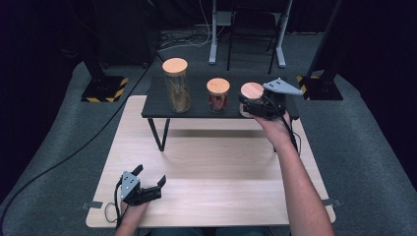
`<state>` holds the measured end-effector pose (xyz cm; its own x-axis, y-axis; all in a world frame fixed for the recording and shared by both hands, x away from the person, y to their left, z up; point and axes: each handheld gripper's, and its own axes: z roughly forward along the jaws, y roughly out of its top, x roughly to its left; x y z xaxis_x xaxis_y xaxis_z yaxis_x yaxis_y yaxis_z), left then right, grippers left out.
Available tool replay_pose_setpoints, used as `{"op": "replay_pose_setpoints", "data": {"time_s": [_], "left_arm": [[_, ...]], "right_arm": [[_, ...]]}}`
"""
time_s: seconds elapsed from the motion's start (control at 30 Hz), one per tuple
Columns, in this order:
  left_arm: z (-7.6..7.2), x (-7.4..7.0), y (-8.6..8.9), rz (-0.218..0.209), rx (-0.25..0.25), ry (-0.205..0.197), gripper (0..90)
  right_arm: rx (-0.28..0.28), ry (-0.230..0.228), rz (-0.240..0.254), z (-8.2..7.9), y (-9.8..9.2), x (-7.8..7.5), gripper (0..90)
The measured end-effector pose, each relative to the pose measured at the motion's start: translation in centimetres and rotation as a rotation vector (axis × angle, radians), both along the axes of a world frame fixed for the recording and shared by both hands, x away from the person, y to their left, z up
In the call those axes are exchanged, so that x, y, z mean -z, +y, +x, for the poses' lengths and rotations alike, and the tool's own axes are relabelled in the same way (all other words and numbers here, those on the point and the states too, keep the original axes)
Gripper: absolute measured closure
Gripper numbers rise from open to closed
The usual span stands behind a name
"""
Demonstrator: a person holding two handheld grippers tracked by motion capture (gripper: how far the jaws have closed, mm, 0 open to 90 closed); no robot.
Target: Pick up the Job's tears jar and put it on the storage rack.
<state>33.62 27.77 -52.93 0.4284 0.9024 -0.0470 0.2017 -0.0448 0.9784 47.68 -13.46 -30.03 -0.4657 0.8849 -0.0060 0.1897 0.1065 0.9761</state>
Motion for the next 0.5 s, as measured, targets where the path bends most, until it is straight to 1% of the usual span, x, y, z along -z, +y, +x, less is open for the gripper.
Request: {"op": "replay_pose_setpoints", "data": {"time_s": [0.5], "left_arm": [[0.0, 0.0, 0.1, -0.005, 0.002, 0.002, 0.0]], "right_arm": [[0.024, 0.019, -0.006, 1.8, 0.4, 0.3, 22.3]]}}
